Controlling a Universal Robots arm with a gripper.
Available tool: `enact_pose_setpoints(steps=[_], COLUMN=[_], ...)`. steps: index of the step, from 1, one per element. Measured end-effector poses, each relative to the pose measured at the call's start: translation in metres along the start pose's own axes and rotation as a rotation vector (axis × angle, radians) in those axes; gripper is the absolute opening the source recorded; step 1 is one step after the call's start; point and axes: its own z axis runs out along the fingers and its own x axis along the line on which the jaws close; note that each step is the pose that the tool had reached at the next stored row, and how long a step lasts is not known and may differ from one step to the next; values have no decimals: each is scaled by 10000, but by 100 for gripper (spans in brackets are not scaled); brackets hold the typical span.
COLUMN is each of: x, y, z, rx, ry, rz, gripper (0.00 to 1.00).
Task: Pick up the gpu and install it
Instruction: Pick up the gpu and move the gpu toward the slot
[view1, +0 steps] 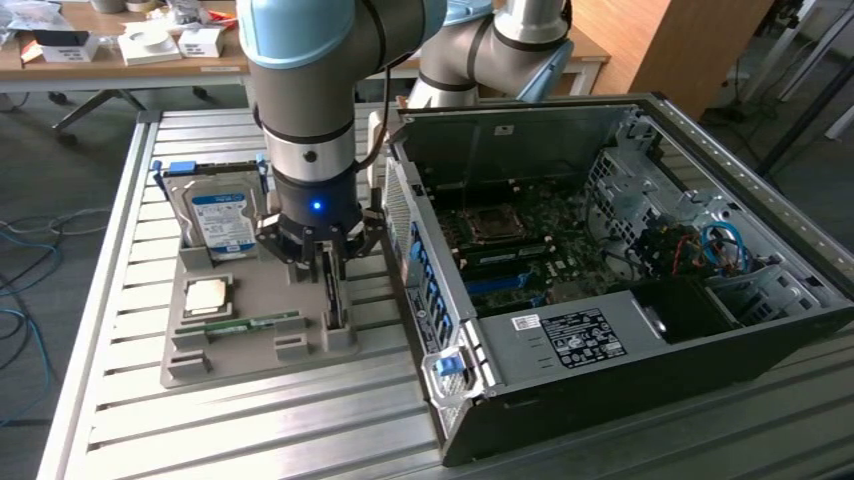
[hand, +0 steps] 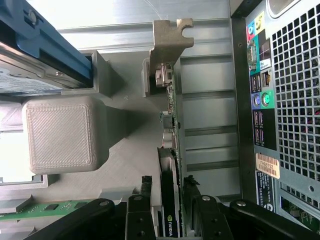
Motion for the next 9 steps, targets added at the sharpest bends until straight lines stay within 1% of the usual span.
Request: enact_pose_setpoints(steps=[4,5,9], x=[0,0,0], y=[0,0,0], z=[0,0,0], rx=[0,0,0], ry=[0,0,0], rz=[0,0,0], gripper=[37,30,30])
